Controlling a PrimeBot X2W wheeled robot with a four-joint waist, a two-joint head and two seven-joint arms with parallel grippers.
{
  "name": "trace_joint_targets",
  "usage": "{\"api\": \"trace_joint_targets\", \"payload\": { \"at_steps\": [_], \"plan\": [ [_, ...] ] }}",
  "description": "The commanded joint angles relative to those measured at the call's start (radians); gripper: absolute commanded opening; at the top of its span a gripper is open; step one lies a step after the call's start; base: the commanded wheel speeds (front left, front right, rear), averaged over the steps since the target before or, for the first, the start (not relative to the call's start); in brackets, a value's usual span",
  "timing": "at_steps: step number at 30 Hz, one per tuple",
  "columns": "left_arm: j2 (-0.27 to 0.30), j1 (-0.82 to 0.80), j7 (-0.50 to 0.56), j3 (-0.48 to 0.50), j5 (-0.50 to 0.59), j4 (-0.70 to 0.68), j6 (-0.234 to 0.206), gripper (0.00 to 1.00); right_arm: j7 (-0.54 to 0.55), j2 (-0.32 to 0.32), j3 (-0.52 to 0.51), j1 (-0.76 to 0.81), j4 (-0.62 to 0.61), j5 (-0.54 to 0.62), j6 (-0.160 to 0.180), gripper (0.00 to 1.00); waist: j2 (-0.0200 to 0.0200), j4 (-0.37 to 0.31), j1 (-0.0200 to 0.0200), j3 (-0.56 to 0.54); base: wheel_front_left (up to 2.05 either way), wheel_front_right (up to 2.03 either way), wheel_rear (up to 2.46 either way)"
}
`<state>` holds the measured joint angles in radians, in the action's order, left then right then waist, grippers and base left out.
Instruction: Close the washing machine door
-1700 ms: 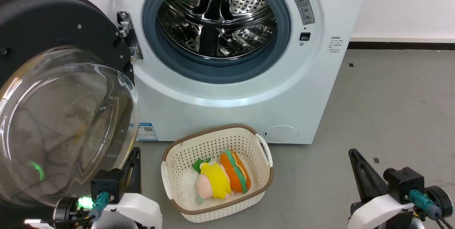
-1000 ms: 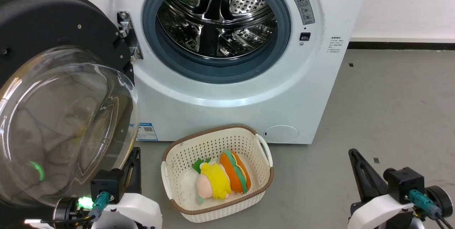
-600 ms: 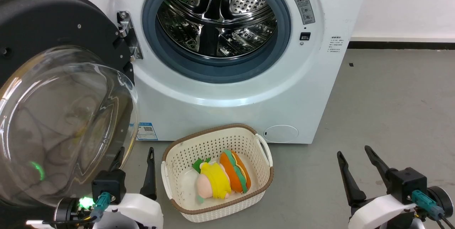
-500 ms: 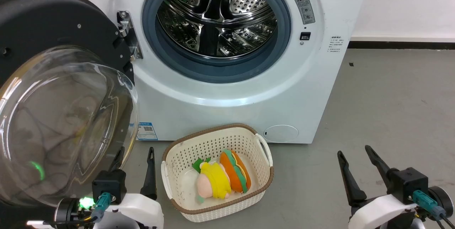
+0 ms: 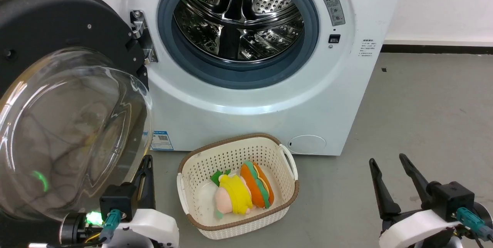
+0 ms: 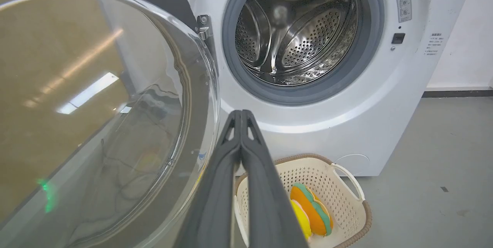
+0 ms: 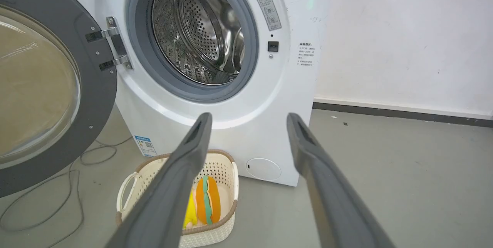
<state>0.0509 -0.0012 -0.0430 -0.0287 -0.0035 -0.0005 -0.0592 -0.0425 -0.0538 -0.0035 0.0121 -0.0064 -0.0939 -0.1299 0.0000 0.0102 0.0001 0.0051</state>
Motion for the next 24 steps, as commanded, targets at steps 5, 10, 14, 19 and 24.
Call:
{"api": "trace_joint_targets", "payload": {
  "at_steps": [5, 10, 14, 19, 24],
  "plan": [
    [0.003, -0.028, -0.019, -0.003, -0.013, -0.028, -0.003, 0.0, -0.02, 0.001, -0.001, -0.001, -0.009, -0.029, 0.0, 1.0, 0.0, 0.013, -0.0001, 0.002, 0.0, 0.0, 0.0],
    [0.003, -0.048, -0.03, 0.01, -0.031, -0.063, 0.006, 0.0, -0.03, 0.001, 0.001, -0.001, -0.012, -0.047, 0.0, 1.0, 0.0, 0.027, -0.0001, 0.005, 0.0, 0.0, 0.0],
    [0.001, -0.072, -0.038, 0.031, -0.058, -0.099, 0.017, 0.0, -0.038, 0.001, 0.0, 0.0, -0.014, -0.062, 0.0, 1.0, 0.0, 0.041, -0.0001, 0.008, 0.0, 0.0, 0.0],
    [0.0, -0.108, -0.048, 0.076, -0.1, -0.141, 0.042, 0.0, -0.049, 0.001, 0.001, 0.0, -0.016, -0.079, 0.0, 1.0, 0.0, 0.061, -0.0001, 0.013, 0.0, 0.0, 0.0],
    [0.0, -0.155, -0.059, 0.132, -0.156, -0.176, 0.074, 0.0, -0.059, 0.001, -0.002, 0.0, -0.017, -0.094, 0.0, 1.0, 0.0, 0.085, -0.0001, 0.02, 0.0, 0.0, 0.0]
  ]
}}
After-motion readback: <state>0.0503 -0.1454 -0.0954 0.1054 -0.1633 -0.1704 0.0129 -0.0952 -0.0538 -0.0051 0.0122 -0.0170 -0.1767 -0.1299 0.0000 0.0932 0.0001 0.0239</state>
